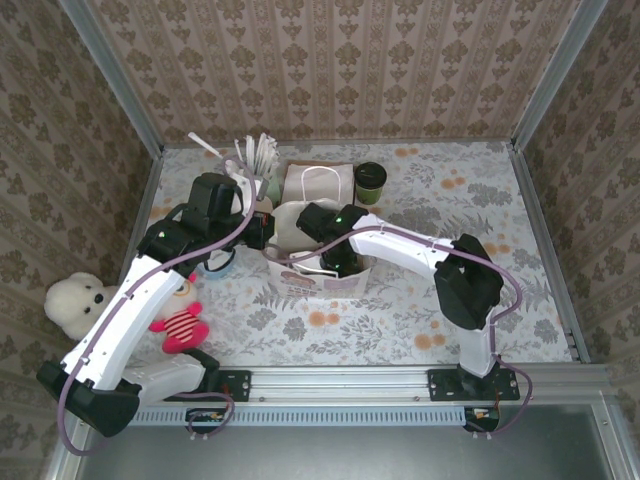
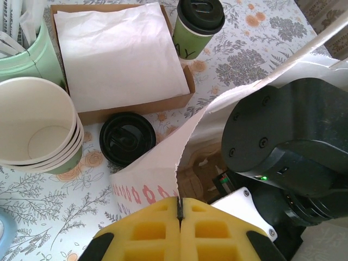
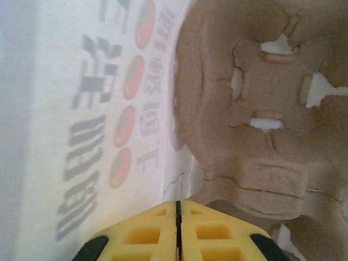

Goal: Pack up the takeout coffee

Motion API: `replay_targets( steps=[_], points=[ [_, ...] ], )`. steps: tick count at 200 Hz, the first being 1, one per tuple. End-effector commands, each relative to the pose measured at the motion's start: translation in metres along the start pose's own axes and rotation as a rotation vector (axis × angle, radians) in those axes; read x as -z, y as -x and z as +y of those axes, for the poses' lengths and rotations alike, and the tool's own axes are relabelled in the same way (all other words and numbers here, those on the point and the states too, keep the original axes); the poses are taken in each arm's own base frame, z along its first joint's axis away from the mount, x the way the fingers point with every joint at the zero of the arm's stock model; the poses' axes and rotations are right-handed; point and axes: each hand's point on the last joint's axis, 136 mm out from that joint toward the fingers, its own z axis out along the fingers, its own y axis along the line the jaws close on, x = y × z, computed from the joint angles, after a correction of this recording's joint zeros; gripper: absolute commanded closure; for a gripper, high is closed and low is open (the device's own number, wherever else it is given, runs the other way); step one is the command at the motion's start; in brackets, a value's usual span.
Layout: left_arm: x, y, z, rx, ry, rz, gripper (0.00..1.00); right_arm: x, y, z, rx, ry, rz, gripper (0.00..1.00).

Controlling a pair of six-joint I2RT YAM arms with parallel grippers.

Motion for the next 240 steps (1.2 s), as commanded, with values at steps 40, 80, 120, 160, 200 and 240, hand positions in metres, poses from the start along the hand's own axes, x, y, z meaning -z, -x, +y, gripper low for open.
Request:
replay_targets(
  steps=[40, 80, 120, 160, 200, 240],
  points=[
    [0.011, 0.006, 0.001, 0.009, -0.001, -0.066, 1.0, -0.016, -0.033, 0.018, 0.03, 0.129, 0.151, 0.89],
    [0.016, 0.006, -0.001, 0.015, -0.01, -0.082, 1.0, -0.035, -0.037, -0.013, 0.036, -0.021, 0.181, 0.9],
    [0.017, 0.005, 0.001, 0.019, -0.001, -0.082, 1.0, -0.034, -0.022, -0.019, 0.031, -0.043, 0.126, 0.9],
    [0.014, 0.004, 0.001, 0.023, -0.003, -0.069, 1.0, -0.01, -0.009, -0.011, 0.066, -0.036, 0.057, 0.89],
    [0.013, -0.003, 0.001, 0.027, -0.01, -0.045, 1.0, 0.005, 0.001, 0.011, 0.087, 0.073, -0.013, 0.88],
    [0.009, -0.004, 0.0, 0.035, -0.018, -0.046, 1.0, -0.016, -0.013, 0.003, 0.094, 0.066, 0.073, 0.9]
  ],
)
